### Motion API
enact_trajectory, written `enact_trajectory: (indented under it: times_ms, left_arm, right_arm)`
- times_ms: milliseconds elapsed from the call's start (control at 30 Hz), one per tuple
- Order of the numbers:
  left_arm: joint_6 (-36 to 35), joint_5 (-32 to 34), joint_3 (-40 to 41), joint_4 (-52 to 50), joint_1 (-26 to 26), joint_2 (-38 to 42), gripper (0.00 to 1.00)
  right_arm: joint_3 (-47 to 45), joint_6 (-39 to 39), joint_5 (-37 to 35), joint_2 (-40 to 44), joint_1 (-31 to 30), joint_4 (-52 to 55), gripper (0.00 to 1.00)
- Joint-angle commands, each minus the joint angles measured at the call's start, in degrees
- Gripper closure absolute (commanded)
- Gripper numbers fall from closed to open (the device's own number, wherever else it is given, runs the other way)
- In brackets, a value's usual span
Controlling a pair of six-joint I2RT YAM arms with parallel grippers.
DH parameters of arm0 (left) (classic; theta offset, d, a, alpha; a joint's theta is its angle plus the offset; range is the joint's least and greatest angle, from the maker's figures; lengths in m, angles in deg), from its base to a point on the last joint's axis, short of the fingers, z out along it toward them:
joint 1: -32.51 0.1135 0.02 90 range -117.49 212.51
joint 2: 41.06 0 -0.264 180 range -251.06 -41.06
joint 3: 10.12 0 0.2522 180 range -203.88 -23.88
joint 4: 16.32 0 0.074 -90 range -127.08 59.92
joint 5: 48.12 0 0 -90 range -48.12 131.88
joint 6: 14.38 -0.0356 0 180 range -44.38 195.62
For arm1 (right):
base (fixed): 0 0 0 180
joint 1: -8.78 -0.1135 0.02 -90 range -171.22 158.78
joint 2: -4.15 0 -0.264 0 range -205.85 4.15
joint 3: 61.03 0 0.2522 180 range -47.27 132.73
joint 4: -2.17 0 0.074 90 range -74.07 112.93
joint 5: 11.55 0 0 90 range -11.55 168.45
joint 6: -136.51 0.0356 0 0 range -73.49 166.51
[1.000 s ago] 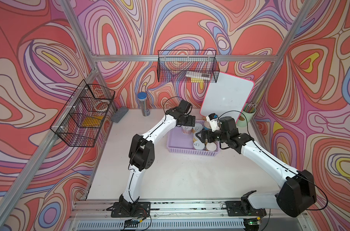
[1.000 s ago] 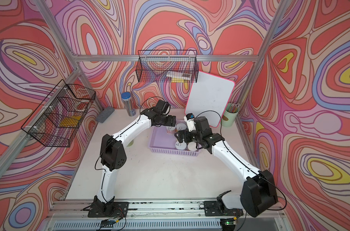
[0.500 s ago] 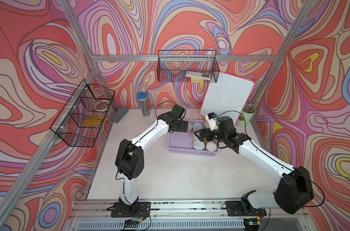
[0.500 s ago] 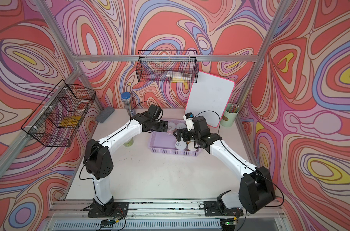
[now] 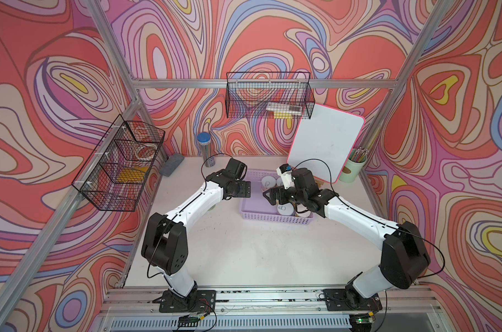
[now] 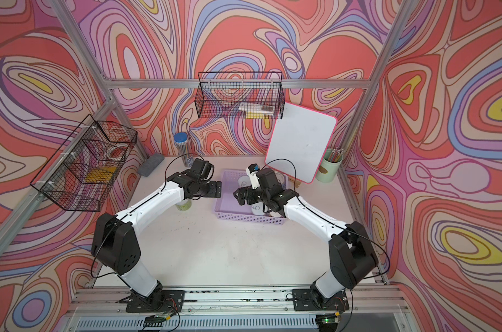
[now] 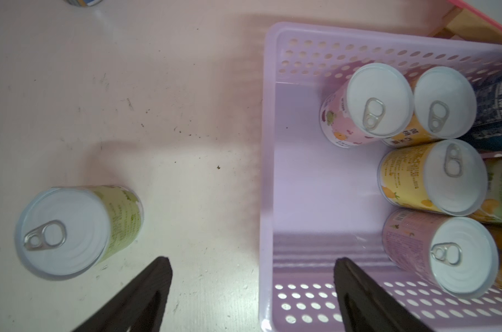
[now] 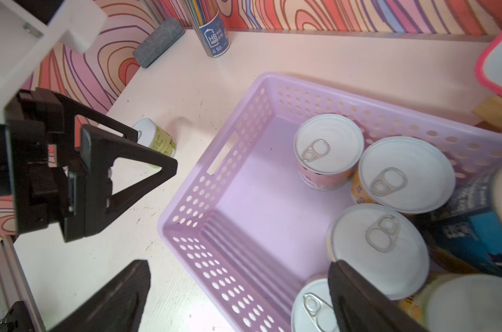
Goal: Put the canned food in the basket
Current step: Place the canned food in the basket, then pick up the canned food from the center of the board.
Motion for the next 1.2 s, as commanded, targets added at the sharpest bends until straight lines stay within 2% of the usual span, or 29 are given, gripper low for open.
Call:
enact_trajectory:
  times_ms: [0, 333, 533, 733, 1167]
  left_arm:
    - [-0.26, 1.79, 2.16, 0.16, 1.33, 3.76, 0.07]
    - [1.62, 5.45, 8.49, -1.7, 6.02, 8.84, 0.07]
    - [2.65, 7.78, 8.89, -3.88, 7.81, 9.0, 0.05]
    - [3.09, 7.39, 9.08, -4.17, 9.94, 8.53, 0.01]
    - [3.88, 4.64, 8.53, -2.11, 14.24, 3.9, 0.01]
  right_arm:
    - [2.58, 1.12, -1.52, -2.38, -1.54, -1.83, 0.02]
    - [7.79, 2.44, -1.29, -8.56, -5.98, -3.02, 0.02]
    - [10.57, 2.8, -1.44, -9.76, -9.12, -1.45, 0.02]
    - [12.22, 3.07, -3.32, -9.63, -12.6, -0.58, 0.02]
    - [16.8, 1.86, -6.84, -10.08, -17.86, 5.68, 0.02]
